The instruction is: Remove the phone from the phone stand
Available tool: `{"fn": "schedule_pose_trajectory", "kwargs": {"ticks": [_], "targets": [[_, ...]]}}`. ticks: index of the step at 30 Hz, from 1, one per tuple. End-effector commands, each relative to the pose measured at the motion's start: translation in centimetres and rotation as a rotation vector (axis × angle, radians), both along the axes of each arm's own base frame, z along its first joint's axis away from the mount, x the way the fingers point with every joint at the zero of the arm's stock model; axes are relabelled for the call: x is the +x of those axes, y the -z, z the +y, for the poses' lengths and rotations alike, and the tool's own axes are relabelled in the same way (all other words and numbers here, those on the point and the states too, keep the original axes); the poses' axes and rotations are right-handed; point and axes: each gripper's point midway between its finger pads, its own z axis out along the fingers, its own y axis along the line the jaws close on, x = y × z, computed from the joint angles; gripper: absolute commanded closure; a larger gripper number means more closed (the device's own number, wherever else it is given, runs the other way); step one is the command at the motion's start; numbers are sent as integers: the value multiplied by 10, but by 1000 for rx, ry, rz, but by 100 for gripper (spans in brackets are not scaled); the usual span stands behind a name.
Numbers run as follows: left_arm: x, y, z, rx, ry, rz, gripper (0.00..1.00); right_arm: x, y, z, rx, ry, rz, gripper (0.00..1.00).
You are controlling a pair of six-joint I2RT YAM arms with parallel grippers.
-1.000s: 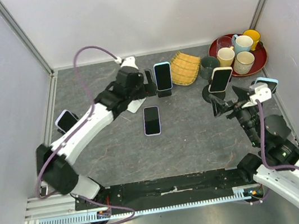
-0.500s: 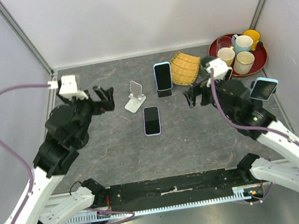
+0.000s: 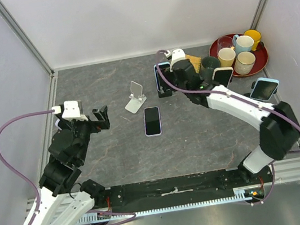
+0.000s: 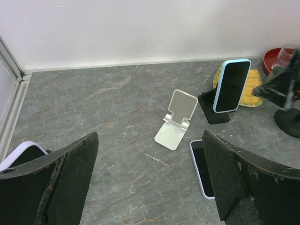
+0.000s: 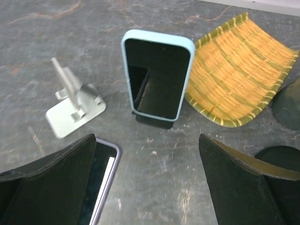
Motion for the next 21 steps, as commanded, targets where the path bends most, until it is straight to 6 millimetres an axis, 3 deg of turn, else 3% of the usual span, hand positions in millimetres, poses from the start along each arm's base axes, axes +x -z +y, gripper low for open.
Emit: {"fn": "schedule_pose_trajectory", "kwargs": {"ticks": [1,9,20,21], "targets": [[1,-19,-6,-64,50,-63,2,48,-32,1,93,186,-176,2],[4,-16,1,-71,22,-66,3,84,-46,15,96,229,-313,2],[6,-13,-2,-65,36,-54,4,114,-36,29,73,266,-345,2],[6,-12,-2,-64,38,-52,4,117,-27,30,56,271,-332,2]]}}
